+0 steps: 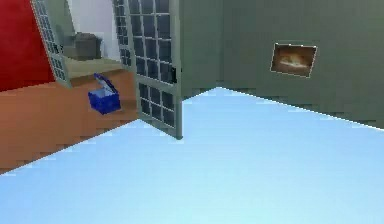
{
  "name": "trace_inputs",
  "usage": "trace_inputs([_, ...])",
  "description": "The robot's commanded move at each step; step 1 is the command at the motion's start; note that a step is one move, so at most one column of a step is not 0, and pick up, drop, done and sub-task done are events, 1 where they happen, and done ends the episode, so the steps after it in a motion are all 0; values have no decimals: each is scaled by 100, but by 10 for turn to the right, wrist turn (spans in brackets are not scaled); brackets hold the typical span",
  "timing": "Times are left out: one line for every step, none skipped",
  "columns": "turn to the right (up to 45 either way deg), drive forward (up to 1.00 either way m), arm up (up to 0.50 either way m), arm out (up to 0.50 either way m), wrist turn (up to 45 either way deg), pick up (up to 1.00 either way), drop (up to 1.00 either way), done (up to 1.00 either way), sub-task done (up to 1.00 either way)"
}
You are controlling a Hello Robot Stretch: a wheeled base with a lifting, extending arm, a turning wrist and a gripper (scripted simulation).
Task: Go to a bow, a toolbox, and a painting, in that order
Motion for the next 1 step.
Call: trace_inputs([-360,0,0,0,0,0,0,0,0])
